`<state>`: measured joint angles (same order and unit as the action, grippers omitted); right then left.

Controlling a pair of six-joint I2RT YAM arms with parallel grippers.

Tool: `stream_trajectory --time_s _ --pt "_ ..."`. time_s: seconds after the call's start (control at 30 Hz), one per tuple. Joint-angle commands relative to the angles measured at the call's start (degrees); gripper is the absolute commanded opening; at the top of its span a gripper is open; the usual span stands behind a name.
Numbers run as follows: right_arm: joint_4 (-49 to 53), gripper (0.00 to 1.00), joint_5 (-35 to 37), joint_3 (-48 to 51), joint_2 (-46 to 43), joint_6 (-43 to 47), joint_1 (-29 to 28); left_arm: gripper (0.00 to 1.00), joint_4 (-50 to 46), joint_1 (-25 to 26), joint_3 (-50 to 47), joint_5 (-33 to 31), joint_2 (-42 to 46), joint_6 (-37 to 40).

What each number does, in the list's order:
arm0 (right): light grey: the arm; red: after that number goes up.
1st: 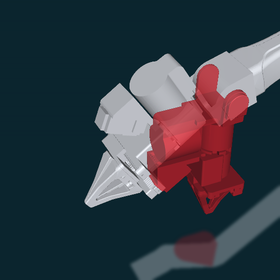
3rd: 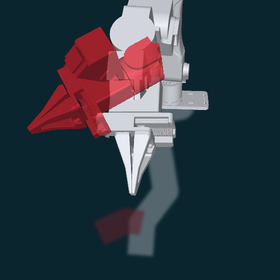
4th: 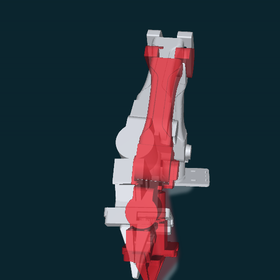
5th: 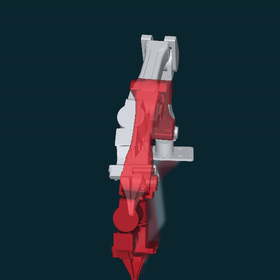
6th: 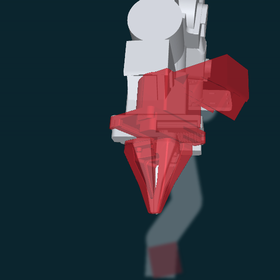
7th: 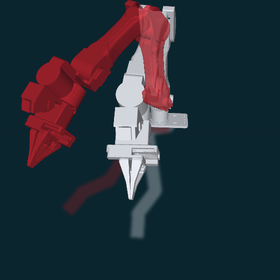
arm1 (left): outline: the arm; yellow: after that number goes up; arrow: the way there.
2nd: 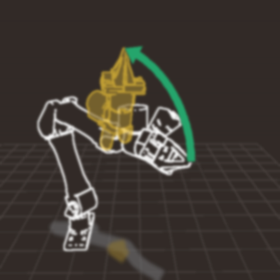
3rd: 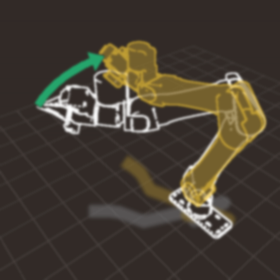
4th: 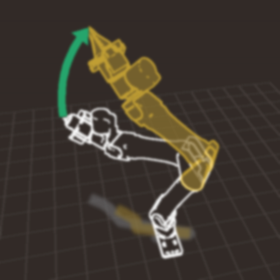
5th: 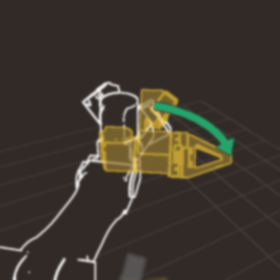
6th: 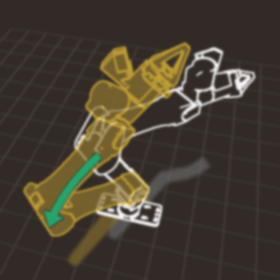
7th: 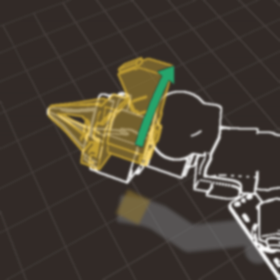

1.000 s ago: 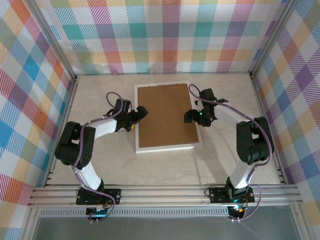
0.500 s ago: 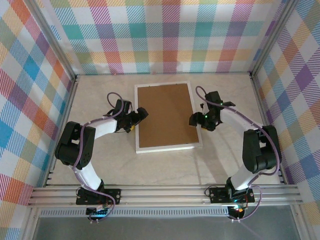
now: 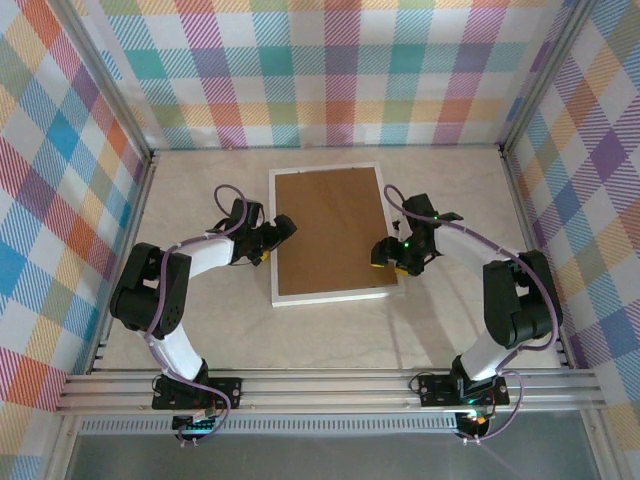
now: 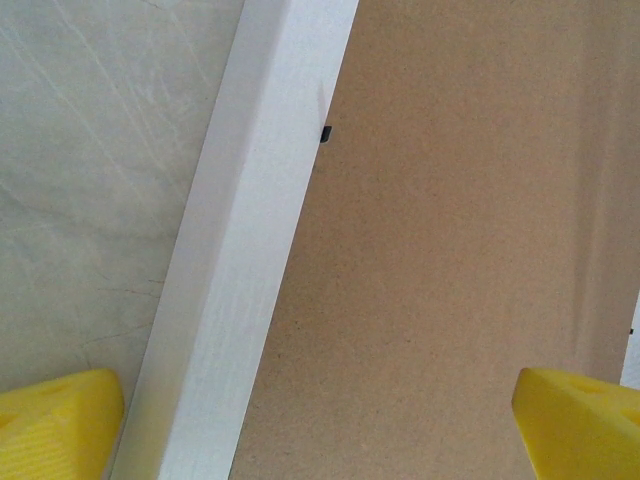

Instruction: Put the photo into the frame

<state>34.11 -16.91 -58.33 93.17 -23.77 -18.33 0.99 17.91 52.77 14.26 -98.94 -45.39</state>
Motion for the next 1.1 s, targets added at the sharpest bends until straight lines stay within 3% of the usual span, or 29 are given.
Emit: stream_trajectory --time_s 0.0,0.23,0.37,0.47,0.77,1.07 --pt "-2.36 0.69 -3.24 1.11 0.33 -1.75 -0.54 1.0 -0.18 0.11 0.88 1.13 0.76 0.41" --pt "-3.71 0.69 -3.58 0.72 -1.85 -2.6 -0.55 1.0 -0.21 0.28 0.68 1.31 0.8 0.48" --pt "0.11 0.7 4.76 0.23 -2.14 -2.17 -0.57 1.0 -0.37 0.28 0.23 0.94 1.25 0.64" --pt "0.96 0.7 6.23 0.95 -1.5 -1.76 -0.57 1.0 -0.71 0.28 0.25 0.78 1.34 0.85" --pt "-5.71 0.71 -3.27 3.26 -0.7 -2.93 -0.86 1.0 -0.33 0.28 0.4 1.56 0.91 0.74" --pt "-14.73 0.69 -7.67 4.71 -7.94 -6.35 -0.76 1.0 0.23 0.46 -0.34 2.21 1.01 0.32"
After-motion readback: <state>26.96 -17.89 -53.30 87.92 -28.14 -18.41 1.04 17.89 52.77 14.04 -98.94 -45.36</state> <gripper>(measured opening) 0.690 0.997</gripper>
